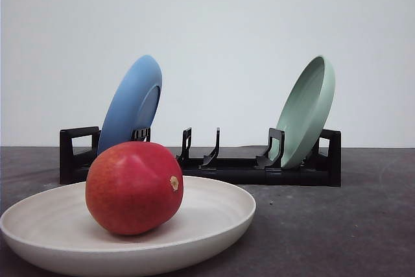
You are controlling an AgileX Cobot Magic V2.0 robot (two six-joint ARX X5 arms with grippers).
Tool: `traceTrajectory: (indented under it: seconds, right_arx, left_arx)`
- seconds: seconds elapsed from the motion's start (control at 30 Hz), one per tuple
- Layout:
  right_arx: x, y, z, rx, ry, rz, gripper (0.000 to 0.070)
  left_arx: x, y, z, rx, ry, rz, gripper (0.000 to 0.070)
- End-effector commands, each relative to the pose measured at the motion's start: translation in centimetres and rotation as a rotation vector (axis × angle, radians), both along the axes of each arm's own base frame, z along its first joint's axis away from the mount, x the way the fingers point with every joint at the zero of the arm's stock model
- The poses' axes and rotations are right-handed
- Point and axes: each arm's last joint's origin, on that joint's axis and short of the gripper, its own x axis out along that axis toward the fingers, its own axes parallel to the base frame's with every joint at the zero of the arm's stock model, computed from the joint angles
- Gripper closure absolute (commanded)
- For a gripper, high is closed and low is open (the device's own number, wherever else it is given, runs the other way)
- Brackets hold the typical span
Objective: Place pomegranate in white plate
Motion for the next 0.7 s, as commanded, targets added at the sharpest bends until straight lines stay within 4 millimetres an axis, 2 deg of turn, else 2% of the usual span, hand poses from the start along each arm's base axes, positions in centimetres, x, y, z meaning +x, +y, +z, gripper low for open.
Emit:
traceTrajectory:
  seconds: [0.0,0.67]
  right_arx:
    - [0.02,0.00,-0.02,-0.007,-0.008,0.000,0.0671]
    - [0.02,0.00,-0.02,-0.007,-0.008,0.000,0.0671]
  left_arx:
    - [0.05,0.02,-0.40,0.007,0.012,0.003,0.0689]
    - [0.05,0.02,-0.40,0.007,0.012,0.003,0.0689]
